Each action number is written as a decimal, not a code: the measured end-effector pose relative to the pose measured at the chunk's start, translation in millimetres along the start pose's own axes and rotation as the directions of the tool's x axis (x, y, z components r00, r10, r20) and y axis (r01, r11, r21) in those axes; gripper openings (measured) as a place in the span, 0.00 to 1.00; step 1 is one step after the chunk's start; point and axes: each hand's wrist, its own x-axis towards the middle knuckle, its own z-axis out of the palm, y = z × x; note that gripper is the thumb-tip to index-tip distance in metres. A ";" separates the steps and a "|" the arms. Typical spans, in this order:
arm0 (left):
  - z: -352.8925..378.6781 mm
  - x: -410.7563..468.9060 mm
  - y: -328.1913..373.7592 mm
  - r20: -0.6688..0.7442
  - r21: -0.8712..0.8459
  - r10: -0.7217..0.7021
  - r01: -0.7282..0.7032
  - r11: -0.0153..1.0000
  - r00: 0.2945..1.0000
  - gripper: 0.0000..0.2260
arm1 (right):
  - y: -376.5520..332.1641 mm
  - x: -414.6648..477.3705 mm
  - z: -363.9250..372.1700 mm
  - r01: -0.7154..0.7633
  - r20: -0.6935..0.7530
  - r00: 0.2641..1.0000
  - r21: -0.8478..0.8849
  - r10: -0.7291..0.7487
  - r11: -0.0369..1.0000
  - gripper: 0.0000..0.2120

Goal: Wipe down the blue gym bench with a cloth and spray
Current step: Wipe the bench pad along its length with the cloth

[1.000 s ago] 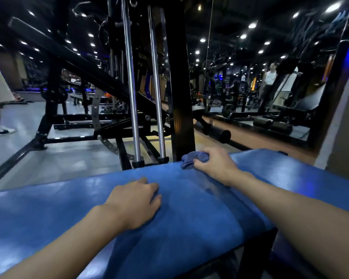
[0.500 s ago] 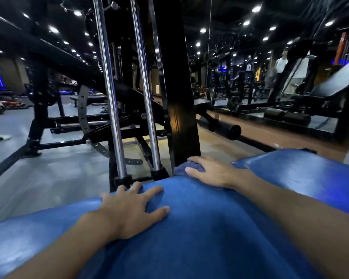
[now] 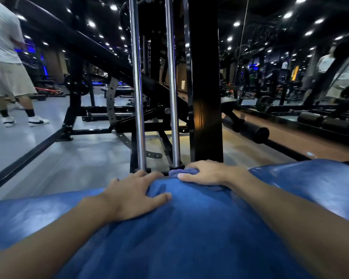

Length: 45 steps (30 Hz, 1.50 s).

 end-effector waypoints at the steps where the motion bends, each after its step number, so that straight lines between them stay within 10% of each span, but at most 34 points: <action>1: -2.7 -0.6 -6.9 0.015 0.014 -0.026 0.026 1.000 1.000 0.37 | -0.7 -0.3 0.3 0.008 -0.014 1.000 -0.006 -0.008 1.000 0.24; 29: -8.4 -25.1 -64.0 0.121 -0.076 -0.051 0.061 0.995 0.991 0.37 | -73.3 16.2 22.9 0.055 -0.004 0.998 -0.109 -0.056 0.993 0.29; 35: -24.6 2.9 -49.7 -0.297 -0.291 -0.004 -0.087 0.953 0.955 0.21 | -68.2 7.9 19.0 0.146 -0.008 0.989 -0.107 -0.148 0.983 0.35; 45: -1.7 72.7 33.2 0.008 -0.163 0.148 -0.145 0.976 0.989 0.33 | 7.4 -52.5 38.9 -0.039 -0.117 0.993 -0.114 0.026 0.993 0.58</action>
